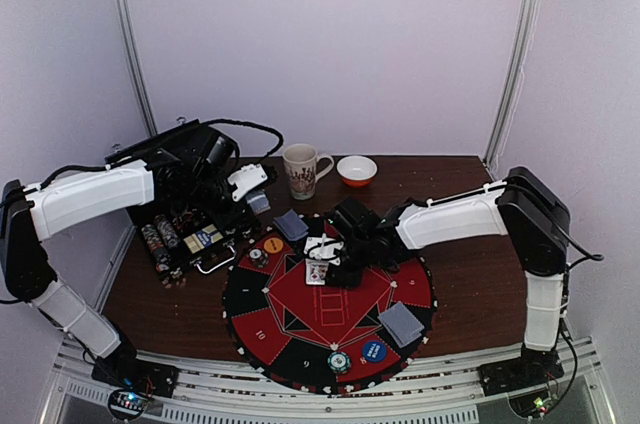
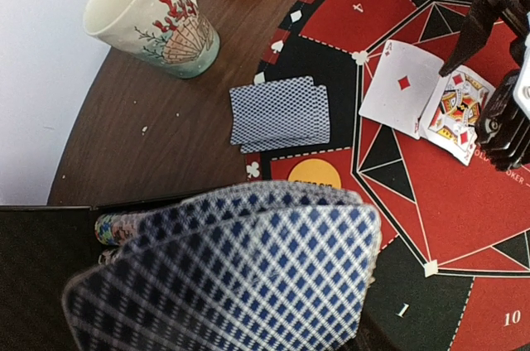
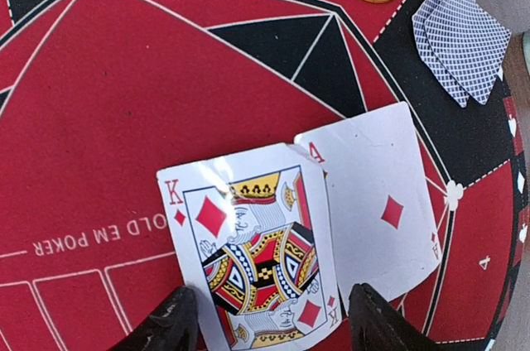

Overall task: Distribute texas hold em gaming equipment
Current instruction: Adjust the poker card in the community card area.

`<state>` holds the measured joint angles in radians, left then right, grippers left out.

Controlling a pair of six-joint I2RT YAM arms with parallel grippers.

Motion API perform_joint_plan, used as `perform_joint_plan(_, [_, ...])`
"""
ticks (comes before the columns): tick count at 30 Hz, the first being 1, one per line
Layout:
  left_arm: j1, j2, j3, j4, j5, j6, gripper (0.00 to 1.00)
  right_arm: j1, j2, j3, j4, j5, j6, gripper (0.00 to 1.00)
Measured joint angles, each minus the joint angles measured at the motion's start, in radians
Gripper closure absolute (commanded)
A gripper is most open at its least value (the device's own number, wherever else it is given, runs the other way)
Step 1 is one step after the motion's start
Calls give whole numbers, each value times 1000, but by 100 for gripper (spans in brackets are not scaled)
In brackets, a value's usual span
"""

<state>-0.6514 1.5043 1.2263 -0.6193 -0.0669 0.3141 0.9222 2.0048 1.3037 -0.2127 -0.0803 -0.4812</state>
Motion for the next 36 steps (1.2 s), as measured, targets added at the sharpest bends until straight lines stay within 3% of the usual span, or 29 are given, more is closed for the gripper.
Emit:
perform_joint_plan(9, [0,0,-4,-2,0,0,55,-8,29,59,-54,6,-117,34])
perform_joint_plan(26, [3,0,-4,-2,0,0,55,-22,61,111,-70,11,-164,34])
perform_joint_plan(36, [4,0,-4,-2,0,0,55,-23,47,101,-108,-91,-310,34])
